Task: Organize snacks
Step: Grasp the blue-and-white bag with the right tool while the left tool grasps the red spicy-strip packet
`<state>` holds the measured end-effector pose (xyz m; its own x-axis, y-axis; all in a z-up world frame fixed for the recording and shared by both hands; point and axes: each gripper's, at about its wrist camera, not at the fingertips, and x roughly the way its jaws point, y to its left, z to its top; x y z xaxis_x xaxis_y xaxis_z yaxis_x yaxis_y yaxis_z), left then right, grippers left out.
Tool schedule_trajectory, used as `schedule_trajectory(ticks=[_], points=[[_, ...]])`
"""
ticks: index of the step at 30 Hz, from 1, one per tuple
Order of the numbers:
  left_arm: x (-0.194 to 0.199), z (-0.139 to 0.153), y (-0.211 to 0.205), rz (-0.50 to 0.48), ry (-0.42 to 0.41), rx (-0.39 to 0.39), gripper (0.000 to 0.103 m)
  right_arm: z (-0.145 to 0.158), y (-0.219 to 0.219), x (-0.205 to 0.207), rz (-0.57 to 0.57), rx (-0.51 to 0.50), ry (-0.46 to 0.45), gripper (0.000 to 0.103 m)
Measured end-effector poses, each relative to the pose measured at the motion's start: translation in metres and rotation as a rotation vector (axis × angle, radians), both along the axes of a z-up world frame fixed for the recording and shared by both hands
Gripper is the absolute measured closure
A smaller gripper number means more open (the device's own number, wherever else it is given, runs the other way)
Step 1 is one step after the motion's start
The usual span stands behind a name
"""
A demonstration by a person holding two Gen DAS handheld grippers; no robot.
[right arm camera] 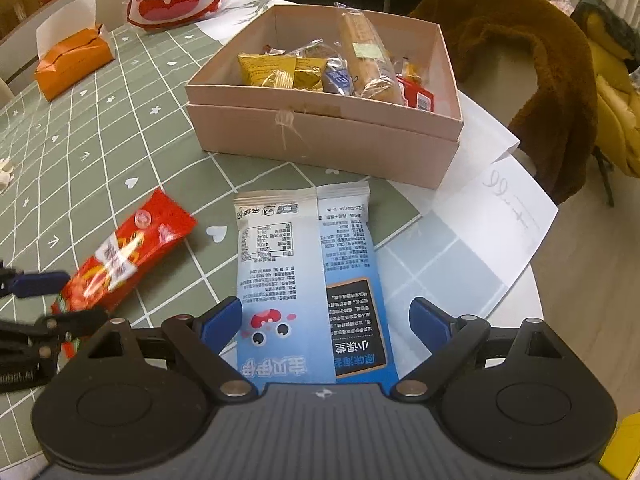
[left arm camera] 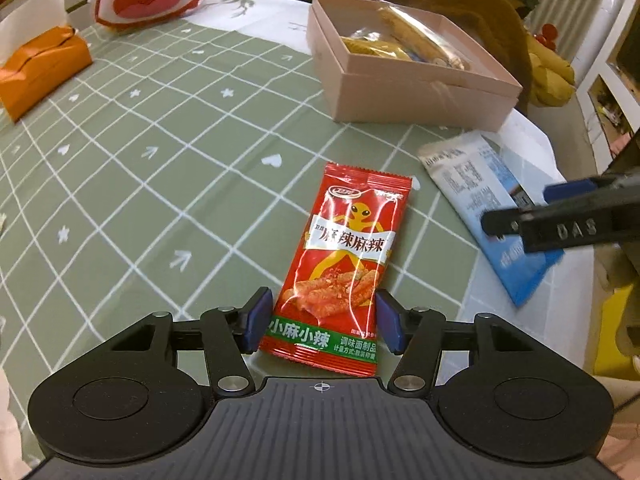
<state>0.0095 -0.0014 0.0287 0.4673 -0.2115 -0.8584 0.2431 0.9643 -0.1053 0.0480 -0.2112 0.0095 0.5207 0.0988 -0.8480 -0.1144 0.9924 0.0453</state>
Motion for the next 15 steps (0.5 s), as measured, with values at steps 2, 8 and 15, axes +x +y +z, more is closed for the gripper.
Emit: schedule_trajectory(ticks=[2, 8, 15], points=[[-0.005, -0.001, 0.001, -0.005, -0.002, -0.013, 0.041, 0.001, 0.001, -0.001, -0.002, 0.001, -0.007, 0.011], [-0.018, -0.006, 0.005, -0.073, -0.069, -0.039, 0.034, 0.012, 0.001, -0.006, -0.004, -0.003, -0.037, 0.011], [-0.015, -0.008, -0.01, -0.132, -0.046, -0.008, 0.017, 0.009, -0.006, -0.008, -0.018, 0.011, -0.025, 0.011]])
